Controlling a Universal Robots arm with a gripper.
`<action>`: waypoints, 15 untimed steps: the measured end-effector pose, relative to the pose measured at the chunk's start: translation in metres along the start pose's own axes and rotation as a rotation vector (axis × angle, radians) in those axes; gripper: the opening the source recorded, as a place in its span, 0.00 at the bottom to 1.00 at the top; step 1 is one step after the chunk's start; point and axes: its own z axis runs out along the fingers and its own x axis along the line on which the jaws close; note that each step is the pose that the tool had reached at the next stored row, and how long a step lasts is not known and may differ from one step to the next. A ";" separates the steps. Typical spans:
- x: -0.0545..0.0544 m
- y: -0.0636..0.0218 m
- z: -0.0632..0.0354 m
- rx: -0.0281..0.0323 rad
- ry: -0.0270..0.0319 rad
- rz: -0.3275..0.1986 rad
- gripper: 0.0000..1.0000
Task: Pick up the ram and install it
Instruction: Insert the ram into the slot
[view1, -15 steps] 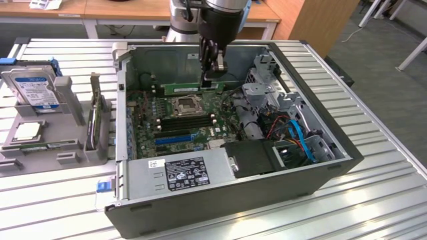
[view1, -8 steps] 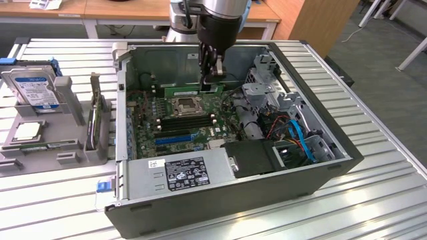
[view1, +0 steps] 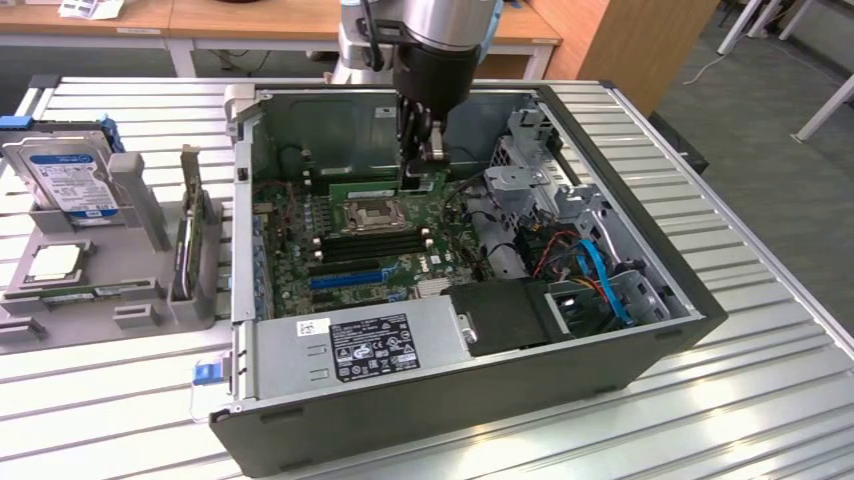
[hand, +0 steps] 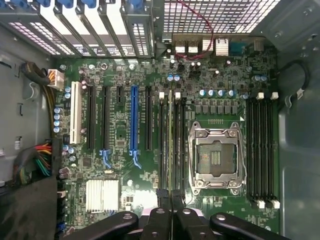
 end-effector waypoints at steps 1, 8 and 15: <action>0.000 -0.0001 0.0014 -0.0001 0.0000 0.000 0.12; 0.000 -0.0006 0.0115 0.0000 0.0000 0.000 0.12; 0.000 -0.0012 0.0215 -0.0001 0.0000 0.000 0.12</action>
